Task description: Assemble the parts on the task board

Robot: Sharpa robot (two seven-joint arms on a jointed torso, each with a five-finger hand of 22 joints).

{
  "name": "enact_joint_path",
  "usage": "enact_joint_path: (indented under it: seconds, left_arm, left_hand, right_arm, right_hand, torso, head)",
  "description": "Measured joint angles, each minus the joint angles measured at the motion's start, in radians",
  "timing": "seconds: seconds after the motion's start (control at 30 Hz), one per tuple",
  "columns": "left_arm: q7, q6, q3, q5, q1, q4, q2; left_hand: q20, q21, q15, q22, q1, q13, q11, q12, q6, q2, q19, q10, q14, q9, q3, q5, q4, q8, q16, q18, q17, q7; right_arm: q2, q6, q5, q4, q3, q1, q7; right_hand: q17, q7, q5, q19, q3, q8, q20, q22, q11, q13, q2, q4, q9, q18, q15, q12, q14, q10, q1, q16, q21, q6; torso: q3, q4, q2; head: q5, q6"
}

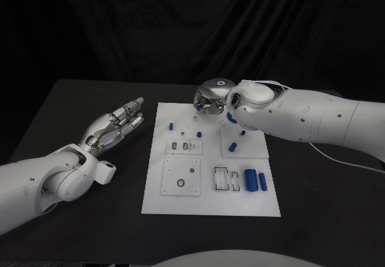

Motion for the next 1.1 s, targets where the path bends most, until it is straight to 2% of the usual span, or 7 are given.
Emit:
enact_joint_path:
  seconds: [0.33,0.57,0.77,0.87,0.93,0.97,1.1]
  left_arm:
    - [0.000,0.006,0.000,0.000,0.000,-0.004,0.002]
    - [0.000,0.009,0.000,0.000,0.000,-0.003,0.001]
    - [0.000,0.016,0.000,0.020,0.000,0.000,0.002]
    - [0.000,0.019,0.000,0.034,0.000,0.003,0.002]
    - [0.000,0.020,0.000,0.041,0.000,0.004,0.001]
    - [0.000,0.021,0.000,0.046,0.000,0.004,0.001]
    - [0.000,0.023,0.000,0.057,0.000,0.005,0.000]
  left_hand:
    - [0.002,0.000,0.000,0.000,0.000,0.000,-0.003,0.000,0.009,0.000,0.002,-0.003,0.000,0.000,0.002,0.000,-0.002,0.000,0.000,0.000,0.000,0.009]
    - [0.004,0.000,0.000,0.000,0.000,-0.001,-0.003,0.000,0.009,0.000,0.004,-0.003,0.000,0.001,0.006,0.005,0.000,0.000,0.000,0.000,0.000,0.009]
    - [0.004,0.000,0.000,0.000,0.007,-0.001,-0.003,0.000,0.016,0.001,0.004,-0.003,0.000,0.001,0.008,0.005,-0.003,0.004,0.000,0.000,-0.001,0.016]
    - [0.004,0.000,0.000,0.000,0.009,-0.001,-0.003,0.000,0.016,-0.001,0.004,-0.003,0.000,0.001,0.008,0.010,-0.003,0.004,0.000,0.000,-0.001,0.016]
    - [0.004,0.000,0.000,0.000,0.009,-0.001,-0.003,0.000,0.016,-0.001,0.004,-0.003,0.000,0.001,0.008,0.010,-0.003,0.004,0.000,0.000,-0.001,0.016]
    - [0.004,0.000,0.000,0.000,0.009,-0.001,-0.003,0.000,0.016,-0.001,0.004,-0.003,0.000,0.001,0.008,0.010,-0.003,0.004,0.000,0.000,-0.001,0.016]
    - [0.004,0.000,0.000,0.000,0.009,-0.001,-0.003,0.000,0.016,-0.001,0.004,-0.003,0.000,0.001,0.008,0.010,-0.003,0.004,0.000,0.000,-0.001,0.016]
  right_arm:
    - [0.005,0.004,0.000,-0.002,-0.001,-0.002,0.001]
    - [0.013,0.017,0.000,-0.012,-0.001,-0.002,-0.001]
    - [0.019,0.040,0.000,-0.015,-0.002,-0.003,-0.004]
    - [0.019,0.055,0.000,-0.016,-0.002,-0.003,-0.007]
    - [0.018,0.063,0.000,-0.016,-0.002,-0.003,-0.010]
    - [0.016,0.067,0.000,-0.016,-0.002,-0.003,-0.012]
    - [0.003,0.070,0.000,-0.013,-0.002,-0.003,-0.015]
  right_hand:
    - [-0.022,0.000,-0.001,-0.008,0.001,-0.006,0.001,-0.013,0.000,0.000,0.000,0.007,-0.001,0.000,0.001,-0.011,-0.014,0.000,0.000,-0.015,-0.015,0.000]
    - [-0.039,0.002,-0.004,-0.018,0.007,-0.026,0.000,-0.022,0.005,0.000,-0.004,0.013,-0.007,0.000,0.000,-0.021,-0.022,-0.013,-0.004,-0.027,-0.021,-0.024]
    - [-0.090,-0.005,-0.011,-0.044,0.012,-0.069,-0.002,-0.054,0.016,-0.002,-0.017,0.023,-0.030,0.000,0.001,-0.023,-0.047,-0.112,-0.007,-0.069,-0.060,-0.074]
    - [-0.132,-0.037,-0.011,-0.071,-0.009,-0.082,0.005,-0.084,0.029,-0.004,-0.021,0.021,-0.059,0.000,0.007,-0.024,-0.076,-0.242,-0.002,-0.101,-0.094,-0.147]
    - [-0.163,-0.049,-0.017,-0.094,-0.034,-0.082,0.011,-0.113,0.036,-0.003,-0.021,0.014,-0.081,0.003,0.012,-0.027,-0.099,-0.334,-0.002,-0.124,-0.125,-0.207]
    - [-0.181,-0.055,-0.021,-0.109,-0.052,-0.082,0.014,-0.129,0.035,-0.003,-0.021,0.010,-0.096,0.016,0.013,-0.027,-0.114,-0.384,-0.002,-0.136,-0.144,-0.249]
    - [-0.199,-0.073,-0.025,-0.128,-0.094,-0.090,0.014,-0.152,0.025,-0.005,-0.017,0.008,-0.142,0.016,0.012,-0.031,-0.136,-0.526,-0.007,-0.151,-0.175,-0.387]
  torso:
    - [-0.0006,0.0015,0.000]
    - [-0.0011,0.0020,0.000]
    - [-0.0013,0.0018,0.000]
    - [-0.0013,0.0017,0.000]
    - [-0.0013,0.0017,0.000]
    - [-0.0013,0.0018,0.000]
    - [-0.0013,0.0018,0.000]
  head:
    - [-0.002,-0.003]
    - [-0.003,-0.005]
    - [-0.002,-0.007]
    - [-0.001,-0.007]
    - [-0.001,-0.007]
    - [0.000,-0.007]
    - [0.004,-0.009]
